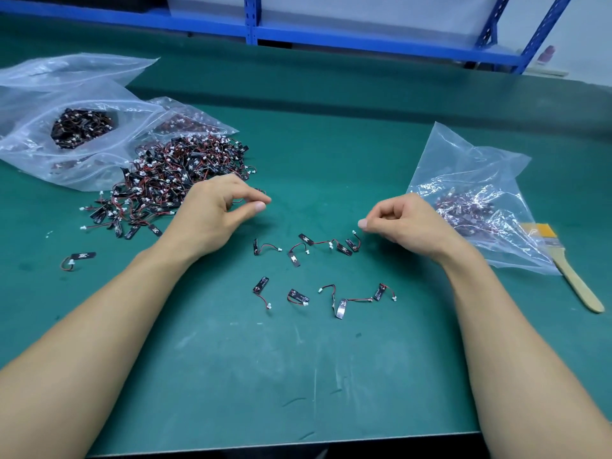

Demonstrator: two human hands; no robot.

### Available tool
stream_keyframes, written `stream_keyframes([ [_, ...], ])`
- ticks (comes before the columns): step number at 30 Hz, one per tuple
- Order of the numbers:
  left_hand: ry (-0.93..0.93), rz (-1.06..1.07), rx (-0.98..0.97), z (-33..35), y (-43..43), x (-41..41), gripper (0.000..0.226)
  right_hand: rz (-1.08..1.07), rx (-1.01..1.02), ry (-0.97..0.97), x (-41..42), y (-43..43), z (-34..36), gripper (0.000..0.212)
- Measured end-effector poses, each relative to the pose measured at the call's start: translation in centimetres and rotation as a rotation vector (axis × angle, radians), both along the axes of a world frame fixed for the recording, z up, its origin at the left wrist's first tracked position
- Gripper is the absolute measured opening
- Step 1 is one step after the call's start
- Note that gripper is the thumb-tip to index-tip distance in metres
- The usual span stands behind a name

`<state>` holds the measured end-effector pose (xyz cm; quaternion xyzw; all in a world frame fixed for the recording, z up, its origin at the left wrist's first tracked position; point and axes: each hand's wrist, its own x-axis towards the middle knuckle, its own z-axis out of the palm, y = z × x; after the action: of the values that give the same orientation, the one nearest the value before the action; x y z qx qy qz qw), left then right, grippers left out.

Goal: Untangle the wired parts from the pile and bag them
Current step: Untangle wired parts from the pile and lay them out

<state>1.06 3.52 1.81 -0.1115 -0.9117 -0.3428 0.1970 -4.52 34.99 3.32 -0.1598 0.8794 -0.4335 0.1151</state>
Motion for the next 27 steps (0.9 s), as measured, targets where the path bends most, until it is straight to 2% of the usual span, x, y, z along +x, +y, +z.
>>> stream_keyframes([
  [10, -0.102, 0.021, -0.004, -1.4, -0.9, -0.9, 0.016, -0.024, 0.002, 0.005, -0.4, -0.2, -0.7, 0.01],
  [22, -0.11, 0.037, 0.002, -1.6, -1.0, -1.0, 0.014, -0.051, 0.019, 0.003, -0.4, -0.3, -0.8, 0.026],
  [27, -0.111, 0.039, -0.005, -1.6, -1.1, -1.0, 0.015, -0.051, 0.039, 0.009, -0.5, -0.2, -0.9, 0.023],
])
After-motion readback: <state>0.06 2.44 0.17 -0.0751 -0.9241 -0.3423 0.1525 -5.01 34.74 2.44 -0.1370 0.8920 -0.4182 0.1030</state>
